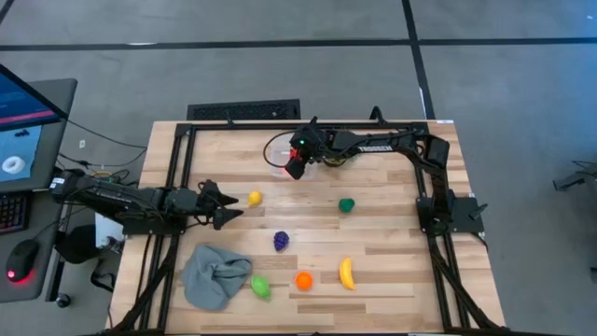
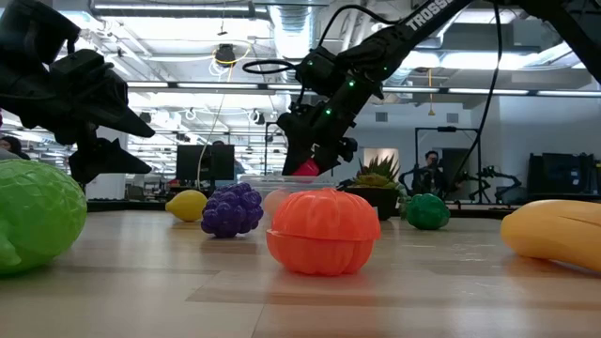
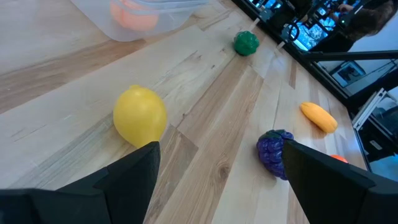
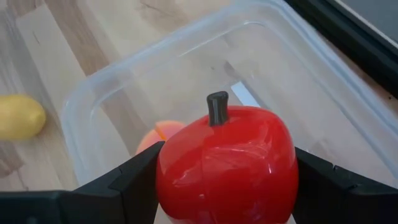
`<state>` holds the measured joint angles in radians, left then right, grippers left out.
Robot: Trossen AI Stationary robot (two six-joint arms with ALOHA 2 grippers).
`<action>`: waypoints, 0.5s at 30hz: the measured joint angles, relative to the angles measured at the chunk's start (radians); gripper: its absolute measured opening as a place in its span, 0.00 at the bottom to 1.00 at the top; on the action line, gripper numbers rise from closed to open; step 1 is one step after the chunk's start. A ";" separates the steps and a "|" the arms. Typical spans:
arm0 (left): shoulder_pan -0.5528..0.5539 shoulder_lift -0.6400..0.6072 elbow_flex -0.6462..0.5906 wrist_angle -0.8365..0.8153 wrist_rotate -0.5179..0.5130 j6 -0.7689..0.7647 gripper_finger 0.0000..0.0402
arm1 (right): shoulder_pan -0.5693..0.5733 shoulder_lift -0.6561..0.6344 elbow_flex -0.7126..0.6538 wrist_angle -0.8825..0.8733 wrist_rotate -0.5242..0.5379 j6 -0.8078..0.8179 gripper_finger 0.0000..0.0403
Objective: Pick and placing Produce into tupperware
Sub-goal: Put the red apple into the transparent container
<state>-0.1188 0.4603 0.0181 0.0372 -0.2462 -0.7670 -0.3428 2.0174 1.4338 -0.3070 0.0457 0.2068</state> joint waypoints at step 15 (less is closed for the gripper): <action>0.000 0.000 0.000 0.000 0.003 0.000 0.80 | 0.000 0.000 0.000 -0.002 -0.019 0.003 0.75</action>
<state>-0.1192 0.4604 0.0181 0.0372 -0.2436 -0.7670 -0.3428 2.0174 1.4338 -0.3092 0.0263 0.2100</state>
